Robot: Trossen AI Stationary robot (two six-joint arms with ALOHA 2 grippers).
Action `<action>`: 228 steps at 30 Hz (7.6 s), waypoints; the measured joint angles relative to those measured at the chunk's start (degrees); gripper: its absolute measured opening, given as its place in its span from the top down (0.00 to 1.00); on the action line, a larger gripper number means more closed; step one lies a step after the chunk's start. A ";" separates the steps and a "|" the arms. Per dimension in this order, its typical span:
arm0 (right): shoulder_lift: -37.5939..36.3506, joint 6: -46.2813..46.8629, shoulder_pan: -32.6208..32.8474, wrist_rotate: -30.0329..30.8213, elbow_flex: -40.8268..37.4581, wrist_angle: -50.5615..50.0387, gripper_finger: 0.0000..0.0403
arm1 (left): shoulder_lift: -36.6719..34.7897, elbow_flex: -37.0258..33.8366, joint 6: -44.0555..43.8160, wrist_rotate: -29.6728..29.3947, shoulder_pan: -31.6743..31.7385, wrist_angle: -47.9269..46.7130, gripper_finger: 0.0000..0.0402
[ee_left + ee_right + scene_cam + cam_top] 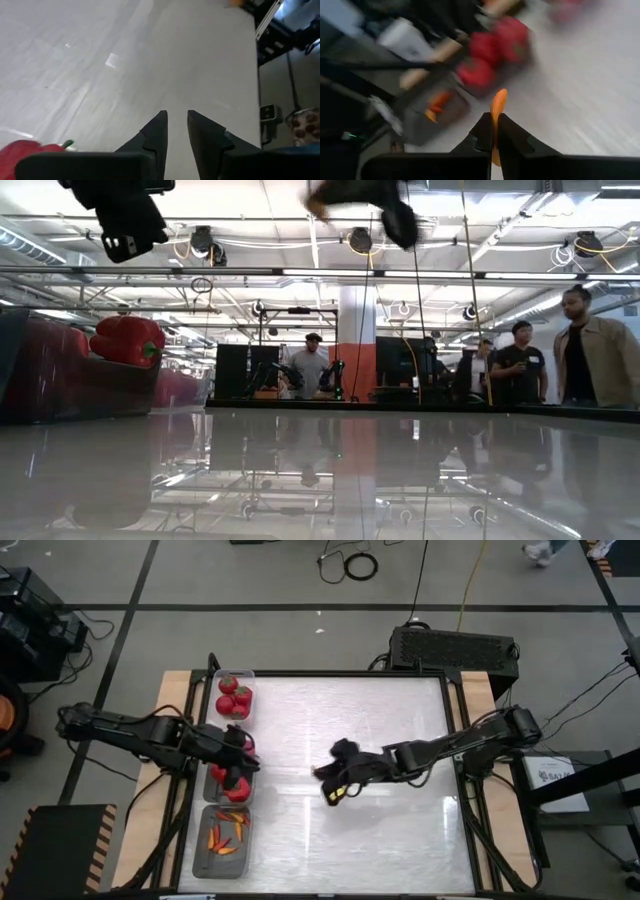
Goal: Sort produce into baskets
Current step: Put the yellow chili pepper into the bottom black bin, then return to Home Position
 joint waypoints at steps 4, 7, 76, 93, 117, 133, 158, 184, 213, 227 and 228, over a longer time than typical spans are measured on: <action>6.63 -7.25 0.42 -2.74 5.86 7.18 0.98 | -0.89 0.06 2.37 -0.14 0.00 -2.32 0.80; 13.33 -10.95 0.76 -4.81 12.90 8.41 0.98 | -1.34 0.07 4.36 -0.44 0.00 -3.54 0.80; 45.78 -40.90 -1.60 -10.53 61.10 -15.79 0.65 | -1.58 0.04 17.85 -14.15 0.15 0.88 0.56; 31.07 -46.21 -5.81 -19.80 61.10 -53.30 0.65 | -1.58 0.04 20.64 -18.22 1.36 18.71 0.56; 9.29 -51.91 -9.15 -17.59 60.14 -77.59 0.65 | 7.25 0.04 23.18 -17.56 4.39 43.10 0.56; -26.81 -42.49 -10.60 -12.96 11.91 -44.21 0.66 | 7.32 0.04 23.53 -15.72 6.81 42.88 0.56; -66.76 -25.24 -10.58 -12.85 -43.75 -4.75 0.84 | -5.84 0.04 24.56 -9.08 14.75 22.81 0.56; -77.73 -20.62 -10.58 -12.04 -63.20 8.07 1.00 | -31.84 -24.38 14.77 -6.91 14.75 26.88 0.94; -77.82 -21.52 -10.67 -15.08 -70.13 10.01 1.00 | -39.19 -42.27 6.97 -6.83 14.75 41.99 0.97; -75.80 -40.75 -10.67 -18.03 -70.09 9.36 1.00 | -38.99 -42.27 16.02 -2.71 14.75 34.96 0.97; -75.53 -41.55 -10.67 -18.03 -70.09 9.36 1.00 | -38.97 -42.27 17.87 -2.45 14.75 34.60 0.97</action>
